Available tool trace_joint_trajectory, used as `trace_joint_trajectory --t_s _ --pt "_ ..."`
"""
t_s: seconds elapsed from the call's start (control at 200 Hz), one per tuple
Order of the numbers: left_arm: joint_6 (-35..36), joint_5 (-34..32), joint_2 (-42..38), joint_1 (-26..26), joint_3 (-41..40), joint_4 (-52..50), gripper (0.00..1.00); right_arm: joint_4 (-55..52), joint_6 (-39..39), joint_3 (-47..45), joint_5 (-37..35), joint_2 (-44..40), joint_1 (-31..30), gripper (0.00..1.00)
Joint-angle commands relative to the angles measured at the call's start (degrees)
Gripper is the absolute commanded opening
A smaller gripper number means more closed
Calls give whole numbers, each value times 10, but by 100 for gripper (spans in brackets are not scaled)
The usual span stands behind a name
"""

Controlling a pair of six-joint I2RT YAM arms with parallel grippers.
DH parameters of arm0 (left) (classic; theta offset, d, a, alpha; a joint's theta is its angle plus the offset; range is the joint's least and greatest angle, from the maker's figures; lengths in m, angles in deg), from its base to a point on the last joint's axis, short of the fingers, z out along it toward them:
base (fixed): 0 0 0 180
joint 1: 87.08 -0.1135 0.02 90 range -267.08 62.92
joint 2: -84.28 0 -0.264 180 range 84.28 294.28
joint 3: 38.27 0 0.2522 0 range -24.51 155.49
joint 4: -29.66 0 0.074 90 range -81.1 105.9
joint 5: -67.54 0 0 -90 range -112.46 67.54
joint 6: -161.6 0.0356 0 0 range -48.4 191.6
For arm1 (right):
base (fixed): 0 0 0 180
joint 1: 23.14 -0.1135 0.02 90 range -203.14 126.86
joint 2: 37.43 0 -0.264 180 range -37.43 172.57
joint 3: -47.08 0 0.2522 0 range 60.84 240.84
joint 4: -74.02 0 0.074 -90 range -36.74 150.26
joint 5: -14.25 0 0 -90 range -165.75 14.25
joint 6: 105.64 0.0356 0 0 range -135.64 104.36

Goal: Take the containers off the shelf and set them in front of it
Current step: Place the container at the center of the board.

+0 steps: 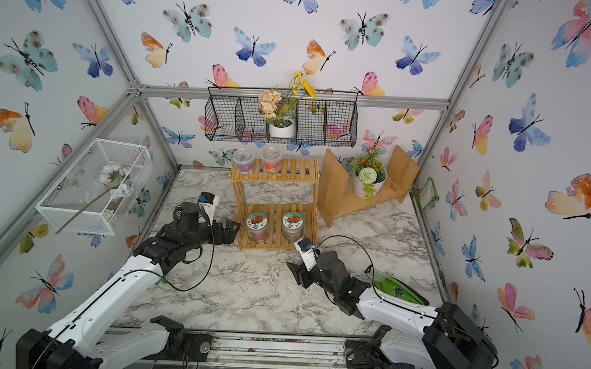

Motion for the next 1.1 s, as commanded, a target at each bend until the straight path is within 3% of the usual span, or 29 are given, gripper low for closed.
trace_joint_trajectory --t_s 0.0,0.32,1.091 --pt "0 2 -13 -2 -5 -7 99 100 18 -19 -38 36 -4 58" --pt "4 -5 -15 -2 -8 -13 99 207 32 -32 -74 131 -4 59" --pt "7 -19 -21 -2 -1 -13 99 270 29 9 -138 265 -3 66"
